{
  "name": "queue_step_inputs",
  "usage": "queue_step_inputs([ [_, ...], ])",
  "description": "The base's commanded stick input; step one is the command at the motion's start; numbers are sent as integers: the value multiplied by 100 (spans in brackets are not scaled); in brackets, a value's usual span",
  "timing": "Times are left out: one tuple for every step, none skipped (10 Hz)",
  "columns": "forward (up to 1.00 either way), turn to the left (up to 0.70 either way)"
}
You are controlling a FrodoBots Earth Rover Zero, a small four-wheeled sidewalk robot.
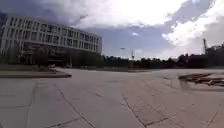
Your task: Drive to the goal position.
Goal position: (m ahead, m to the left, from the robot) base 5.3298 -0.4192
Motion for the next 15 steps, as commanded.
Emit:
queue_step_inputs([
  [50,1],
  [50,1],
  [50,1],
  [50,1],
  [50,1],
  [50,1],
  [50,1],
  [50,1],
  [50,1],
  [50,1],
  [50,1],
  [50,1],
  [50,1],
  [50,1],
  [50,1],
])
